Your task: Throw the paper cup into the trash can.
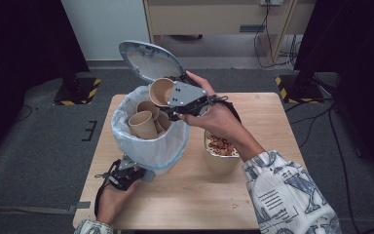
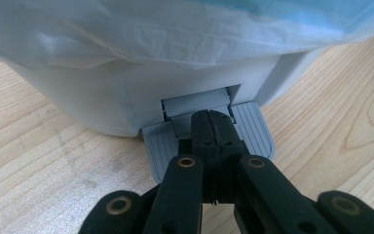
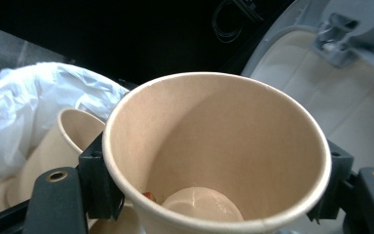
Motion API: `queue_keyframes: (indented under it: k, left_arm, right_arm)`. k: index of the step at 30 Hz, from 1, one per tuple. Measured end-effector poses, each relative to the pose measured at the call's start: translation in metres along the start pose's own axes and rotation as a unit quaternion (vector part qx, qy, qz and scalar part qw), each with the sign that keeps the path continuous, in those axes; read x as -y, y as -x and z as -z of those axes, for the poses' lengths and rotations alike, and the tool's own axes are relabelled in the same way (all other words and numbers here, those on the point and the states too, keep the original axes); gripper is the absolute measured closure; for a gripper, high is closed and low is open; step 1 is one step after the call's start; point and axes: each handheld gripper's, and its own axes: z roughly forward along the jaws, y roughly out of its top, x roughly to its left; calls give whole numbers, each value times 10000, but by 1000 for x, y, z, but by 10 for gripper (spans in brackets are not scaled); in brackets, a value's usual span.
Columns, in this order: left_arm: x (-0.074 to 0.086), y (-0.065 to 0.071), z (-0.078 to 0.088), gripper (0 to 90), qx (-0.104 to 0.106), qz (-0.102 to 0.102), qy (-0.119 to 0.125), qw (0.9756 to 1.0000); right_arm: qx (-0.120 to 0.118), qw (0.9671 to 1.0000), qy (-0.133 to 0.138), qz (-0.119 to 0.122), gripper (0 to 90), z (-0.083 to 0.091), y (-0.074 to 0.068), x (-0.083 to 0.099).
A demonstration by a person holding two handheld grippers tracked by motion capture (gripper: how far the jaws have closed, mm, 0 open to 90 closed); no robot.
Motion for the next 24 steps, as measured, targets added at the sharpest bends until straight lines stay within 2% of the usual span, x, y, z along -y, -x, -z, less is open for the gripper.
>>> queue_keyframes:
  k: [7,10,24]
  left_arm:
    - [0,0,0,898,-4,-4,1,10000]
    - [0,0,0,898,1,-4,2,10000]
    - [0,0,0,898,3,-16,1,10000]
  right_arm:
    - [-146,9988,37,-461,259,-12,-3,3]
    - [-208,9982,17,-567,259,-16,-4,5]
    - [-427,9907,-140,-1282,247,-33,-9,18]
